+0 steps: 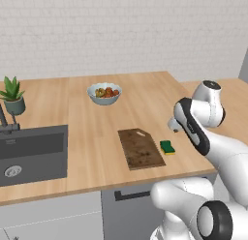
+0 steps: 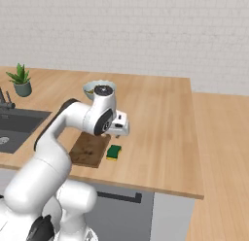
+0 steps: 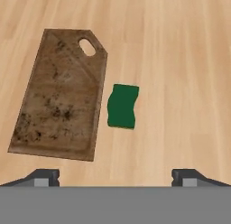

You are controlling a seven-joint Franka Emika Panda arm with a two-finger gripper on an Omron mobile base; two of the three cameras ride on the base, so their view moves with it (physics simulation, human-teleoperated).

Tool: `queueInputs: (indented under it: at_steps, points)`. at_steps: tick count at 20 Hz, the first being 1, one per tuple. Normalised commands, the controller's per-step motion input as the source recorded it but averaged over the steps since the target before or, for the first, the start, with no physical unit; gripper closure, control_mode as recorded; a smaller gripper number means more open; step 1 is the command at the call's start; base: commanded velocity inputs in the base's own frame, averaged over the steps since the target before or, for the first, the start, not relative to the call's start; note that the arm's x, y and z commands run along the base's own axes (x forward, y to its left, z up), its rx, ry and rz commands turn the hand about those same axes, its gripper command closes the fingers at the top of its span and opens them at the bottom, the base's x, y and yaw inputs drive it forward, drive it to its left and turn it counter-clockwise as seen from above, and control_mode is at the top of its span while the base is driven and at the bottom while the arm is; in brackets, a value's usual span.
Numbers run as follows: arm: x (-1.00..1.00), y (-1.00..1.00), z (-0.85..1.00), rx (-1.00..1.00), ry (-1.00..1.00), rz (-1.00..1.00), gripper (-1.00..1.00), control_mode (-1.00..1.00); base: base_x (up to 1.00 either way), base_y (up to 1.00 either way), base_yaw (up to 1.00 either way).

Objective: Pick up the sponge from the counter and clean the cutting board by briefly scrubbing or pressing down on the cutting board. Once finished, release the sponge.

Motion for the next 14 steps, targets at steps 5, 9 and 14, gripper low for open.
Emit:
queueInputs:
  at_steps: [5, 9, 14]
  points:
    - [0.33, -0.11, -0.41, -0.03, 0.0, 0.0, -1.0, -1.0, 0.0, 0.0, 0.0]
    - [0.28, 0.0, -0.41, -0.01, 0.0, 0.0, -1.0, -1.0, 0.0, 0.0, 0.0]
    - [0.13, 0.0, -0.33, 0.0, 0.0, 0.0, -1.0, -1.0, 0.0, 0.0, 0.0]
